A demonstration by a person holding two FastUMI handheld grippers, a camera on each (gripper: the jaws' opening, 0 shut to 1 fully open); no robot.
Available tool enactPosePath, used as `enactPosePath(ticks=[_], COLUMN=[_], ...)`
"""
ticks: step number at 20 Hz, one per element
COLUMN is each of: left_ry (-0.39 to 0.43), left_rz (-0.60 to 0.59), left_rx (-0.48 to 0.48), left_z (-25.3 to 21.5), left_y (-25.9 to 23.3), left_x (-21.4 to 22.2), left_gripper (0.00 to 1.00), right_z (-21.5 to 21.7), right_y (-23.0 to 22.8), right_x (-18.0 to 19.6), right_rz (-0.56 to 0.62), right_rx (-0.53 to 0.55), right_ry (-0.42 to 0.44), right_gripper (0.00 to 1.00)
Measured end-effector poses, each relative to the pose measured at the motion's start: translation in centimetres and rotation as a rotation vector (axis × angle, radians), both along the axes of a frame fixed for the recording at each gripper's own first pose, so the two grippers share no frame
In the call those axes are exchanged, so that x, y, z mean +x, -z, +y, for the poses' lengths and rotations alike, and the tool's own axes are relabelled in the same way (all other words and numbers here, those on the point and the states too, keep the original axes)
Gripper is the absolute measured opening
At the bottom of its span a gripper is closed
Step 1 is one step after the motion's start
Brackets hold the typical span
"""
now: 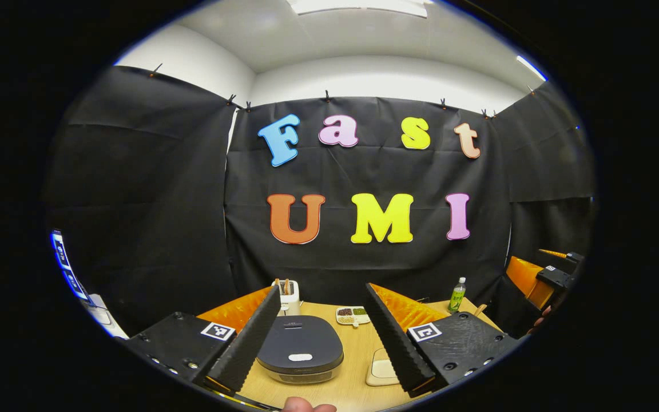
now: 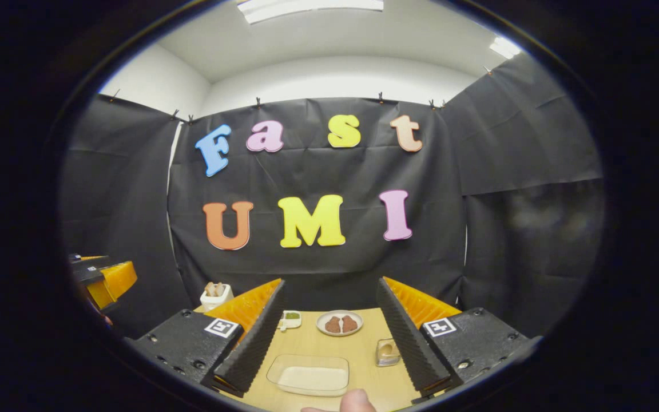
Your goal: Close the left gripper, press the button to open the rice cooker; take a wooden spoon from the chopstick holder with the right hand, scoop a spoonful of rice and pour it into the rice cooker, then put the wooden spoon back into the chopstick holder.
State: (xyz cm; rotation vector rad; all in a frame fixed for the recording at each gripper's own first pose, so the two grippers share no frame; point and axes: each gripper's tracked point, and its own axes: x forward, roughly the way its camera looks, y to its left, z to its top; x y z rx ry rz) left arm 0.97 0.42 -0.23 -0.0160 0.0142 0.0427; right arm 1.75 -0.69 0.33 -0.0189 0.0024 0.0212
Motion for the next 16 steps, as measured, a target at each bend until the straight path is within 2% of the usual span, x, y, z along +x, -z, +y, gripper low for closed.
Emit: enactPosePath(ticks=[10, 14, 16], left_ry=[-0.012, -0.013, -0.005], left_rz=[0.042, 0.11, 0.189], left_rx=[-0.006, -0.021, -0.063], left_z=[-0.1, -0.3, -0.8], left_y=[1.0, 2.8, 5.1], left_x=[0.8, 1.9, 2.2], left_gripper=[0.95, 0.95, 0.95], right_z=[-0.6, -2.2, -3.0], right_y=[0.7, 1.6, 2.4], right_x=[1.9, 3.3, 4.2], right_rz=[0.016, 0.037, 0.051], right_rx=[-0.007, -0.009, -0.001], right_ry=[-0.009, 0.003, 0.007], right_gripper=[1.0, 1.0, 1.0])
